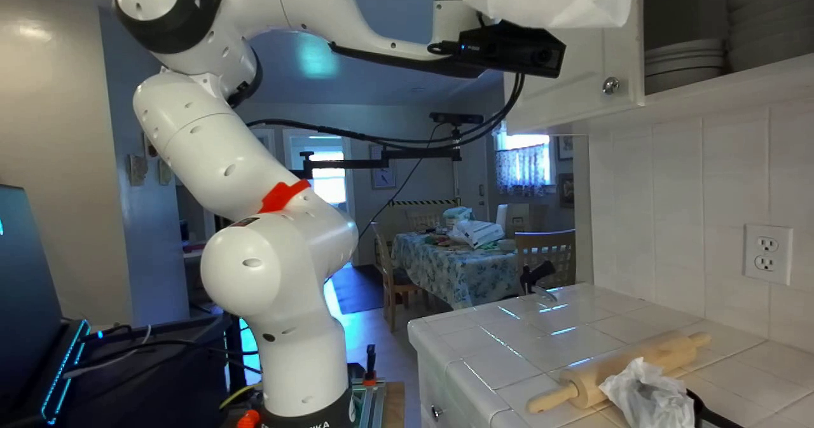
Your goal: Use the tissue to wipe the cabinet's right door
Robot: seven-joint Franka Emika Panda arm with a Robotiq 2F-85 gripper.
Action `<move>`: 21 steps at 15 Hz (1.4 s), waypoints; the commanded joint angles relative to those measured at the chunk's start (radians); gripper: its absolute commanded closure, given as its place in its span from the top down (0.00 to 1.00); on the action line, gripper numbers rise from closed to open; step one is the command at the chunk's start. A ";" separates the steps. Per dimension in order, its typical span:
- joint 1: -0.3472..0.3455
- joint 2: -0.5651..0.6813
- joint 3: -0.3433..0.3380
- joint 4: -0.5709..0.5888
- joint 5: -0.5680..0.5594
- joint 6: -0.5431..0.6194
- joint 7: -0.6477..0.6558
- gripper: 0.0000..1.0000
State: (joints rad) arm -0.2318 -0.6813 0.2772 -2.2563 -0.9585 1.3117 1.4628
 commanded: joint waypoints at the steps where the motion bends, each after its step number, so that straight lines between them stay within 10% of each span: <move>1: 0.069 0.090 -0.068 0.067 -0.077 -0.028 0.135 0.00; 14: 0.161 0.109 -0.143 0.068 -0.091 -0.007 0.126 0.02; 21: 0.201 0.100 -0.202 0.050 -0.381 0.203 0.272 0.00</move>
State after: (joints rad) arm -0.0761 -0.5743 0.1239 -2.1937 -1.2369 1.4349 1.6663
